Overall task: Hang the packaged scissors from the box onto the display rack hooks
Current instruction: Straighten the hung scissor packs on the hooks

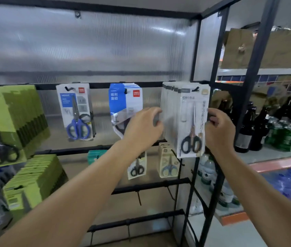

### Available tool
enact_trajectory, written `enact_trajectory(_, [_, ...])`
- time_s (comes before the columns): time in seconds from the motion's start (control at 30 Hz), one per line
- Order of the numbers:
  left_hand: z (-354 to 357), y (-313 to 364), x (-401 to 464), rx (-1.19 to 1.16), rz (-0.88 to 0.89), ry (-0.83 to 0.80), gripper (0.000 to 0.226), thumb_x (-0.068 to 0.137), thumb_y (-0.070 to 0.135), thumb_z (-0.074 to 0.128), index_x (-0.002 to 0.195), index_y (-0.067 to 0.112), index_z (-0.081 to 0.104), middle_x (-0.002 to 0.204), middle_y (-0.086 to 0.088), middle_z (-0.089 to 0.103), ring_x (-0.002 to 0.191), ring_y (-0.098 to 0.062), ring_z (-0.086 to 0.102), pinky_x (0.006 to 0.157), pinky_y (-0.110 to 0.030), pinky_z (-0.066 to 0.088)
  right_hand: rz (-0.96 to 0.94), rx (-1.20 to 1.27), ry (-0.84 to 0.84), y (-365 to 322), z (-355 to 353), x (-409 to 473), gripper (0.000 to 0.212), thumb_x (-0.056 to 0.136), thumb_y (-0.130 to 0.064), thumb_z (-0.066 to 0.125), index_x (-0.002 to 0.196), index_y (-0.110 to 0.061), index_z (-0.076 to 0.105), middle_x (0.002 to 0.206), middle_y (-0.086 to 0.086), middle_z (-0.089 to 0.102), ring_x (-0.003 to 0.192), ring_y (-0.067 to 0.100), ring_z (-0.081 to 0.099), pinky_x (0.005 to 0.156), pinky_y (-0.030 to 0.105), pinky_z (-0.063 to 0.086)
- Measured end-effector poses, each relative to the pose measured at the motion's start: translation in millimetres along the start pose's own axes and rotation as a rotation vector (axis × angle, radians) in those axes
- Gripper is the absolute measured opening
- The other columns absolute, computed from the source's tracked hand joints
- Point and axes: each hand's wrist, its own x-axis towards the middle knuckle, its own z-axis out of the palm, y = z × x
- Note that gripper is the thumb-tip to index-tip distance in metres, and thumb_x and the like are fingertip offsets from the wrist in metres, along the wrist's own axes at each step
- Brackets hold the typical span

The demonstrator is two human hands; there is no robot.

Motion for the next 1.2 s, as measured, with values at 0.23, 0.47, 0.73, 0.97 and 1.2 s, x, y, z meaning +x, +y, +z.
enact_trajectory(0.23, [60.6, 32.9, 67.4, -0.435, -0.349, -0.066, 0.044, 0.099, 0.030, 0.040, 0.141, 0.016, 0.037, 0.139, -0.008, 0.047, 0.120, -0.020, 0.050, 0.096, -0.034, 0.042, 0.361, 0.279, -0.019, 18.4, 5.1, 85.4, 0.018, 0.090, -0.014, 0.042, 0.093, -0.014, 0.060, 0.080, -0.002, 0.053, 0.071, 0.013, 0.048, 0.060, 0.025, 0.036])
enact_trajectory(0.47, [80.5, 50.3, 135.8, -1.178, -0.746, 0.251, 0.051, 0.097, 0.053, 0.030, 0.109, 0.013, 0.058, 0.097, -0.007, 0.057, 0.095, -0.023, 0.054, 0.093, -0.035, 0.043, 0.573, 0.437, -0.276, 8.6, 29.0, 148.7, 0.079, 0.086, -0.072, 0.024, 0.140, -0.016, 0.040, 0.129, 0.002, 0.051, 0.124, 0.026, 0.049, 0.108, 0.043, 0.035])
enact_trajectory(0.73, [83.4, 18.0, 155.6, -1.272, -0.702, 0.046, 0.065, 0.087, 0.066, 0.040, 0.119, 0.015, 0.064, 0.110, -0.011, 0.068, 0.101, -0.031, 0.066, 0.089, -0.045, 0.052, 0.537, 0.641, -0.694, 14.1, 30.7, 188.5, 0.090, 0.084, -0.075, 0.014, 0.132, -0.005, 0.046, 0.110, 0.017, 0.065, 0.106, 0.033, 0.062, 0.087, 0.044, 0.051])
enact_trajectory(0.97, [96.6, 5.7, 170.0, -1.352, -0.636, -0.061, 0.067, 0.095, 0.060, 0.027, 0.091, 0.012, 0.074, 0.104, -0.013, 0.071, 0.081, -0.021, 0.072, 0.065, -0.027, 0.057, 0.531, 0.499, -0.742, 10.7, 62.4, 209.2, 0.090, 0.088, -0.068, 0.004, 0.142, -0.002, 0.034, 0.140, 0.020, 0.045, 0.127, 0.033, 0.046, 0.100, 0.037, 0.038])
enact_trajectory(1.2, [99.9, 0.4, 176.7, -1.276, -0.588, -0.127, 0.072, 0.095, 0.061, 0.017, 0.095, 0.008, 0.066, 0.082, -0.008, 0.074, 0.074, -0.017, 0.072, 0.061, -0.019, 0.055, 0.511, 0.425, -0.747, 20.5, 63.5, 215.6, 0.095, 0.082, -0.076, 0.008, 0.138, -0.008, 0.042, 0.119, 0.015, 0.062, 0.101, 0.028, 0.063, 0.081, 0.034, 0.053])
